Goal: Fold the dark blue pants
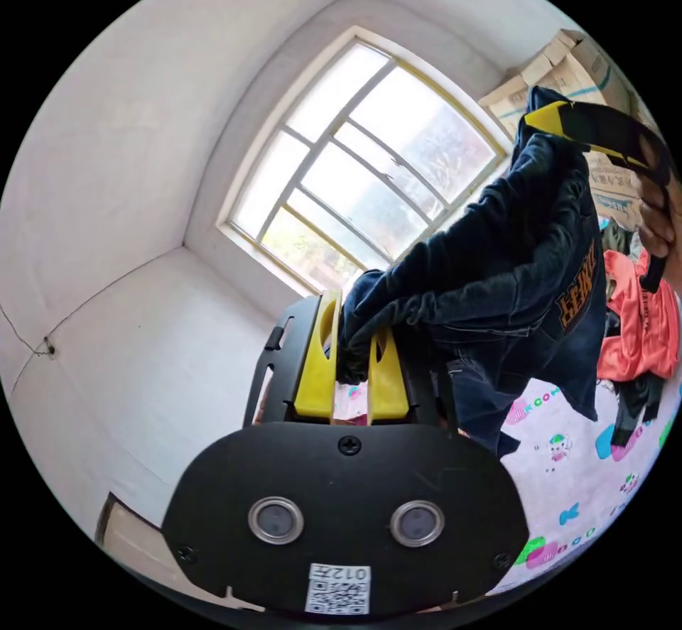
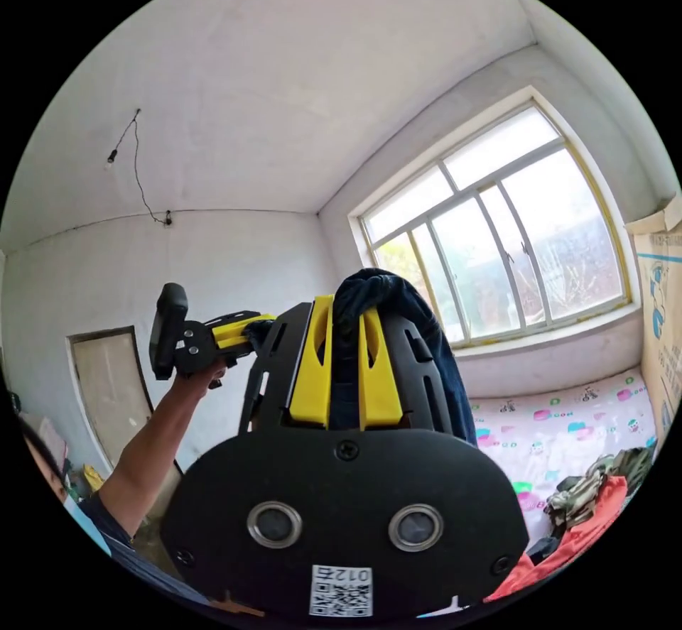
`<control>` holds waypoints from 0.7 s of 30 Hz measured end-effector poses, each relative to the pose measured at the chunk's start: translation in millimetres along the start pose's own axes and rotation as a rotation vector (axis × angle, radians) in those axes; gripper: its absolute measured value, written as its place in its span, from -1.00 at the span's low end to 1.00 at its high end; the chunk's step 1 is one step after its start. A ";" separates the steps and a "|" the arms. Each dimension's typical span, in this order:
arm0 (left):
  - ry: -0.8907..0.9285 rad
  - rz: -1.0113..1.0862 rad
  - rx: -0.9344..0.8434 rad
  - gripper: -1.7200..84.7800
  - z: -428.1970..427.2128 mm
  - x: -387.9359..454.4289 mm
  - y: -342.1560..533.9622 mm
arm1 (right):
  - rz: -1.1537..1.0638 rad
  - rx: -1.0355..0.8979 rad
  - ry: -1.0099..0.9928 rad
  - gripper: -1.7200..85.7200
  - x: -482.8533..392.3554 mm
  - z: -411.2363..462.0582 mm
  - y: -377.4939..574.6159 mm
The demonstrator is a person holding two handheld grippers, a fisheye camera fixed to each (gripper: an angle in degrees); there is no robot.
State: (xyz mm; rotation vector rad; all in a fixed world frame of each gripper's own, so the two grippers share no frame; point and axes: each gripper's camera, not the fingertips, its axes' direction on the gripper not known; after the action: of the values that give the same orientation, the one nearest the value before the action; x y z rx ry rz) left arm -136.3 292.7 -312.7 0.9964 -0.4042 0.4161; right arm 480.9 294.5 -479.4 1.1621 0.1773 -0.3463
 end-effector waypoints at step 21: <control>0.498 0.659 -0.353 -0.95 -213.6 513.5 566.0 | 0.847 -0.559 0.370 -0.88 -272.3 -176.5 623.4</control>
State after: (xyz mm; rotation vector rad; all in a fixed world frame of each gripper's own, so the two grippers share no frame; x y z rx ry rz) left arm 40.2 825.4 248.4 0.3689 -0.3278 1.1187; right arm 456.3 724.1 76.2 0.6466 0.0802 0.6396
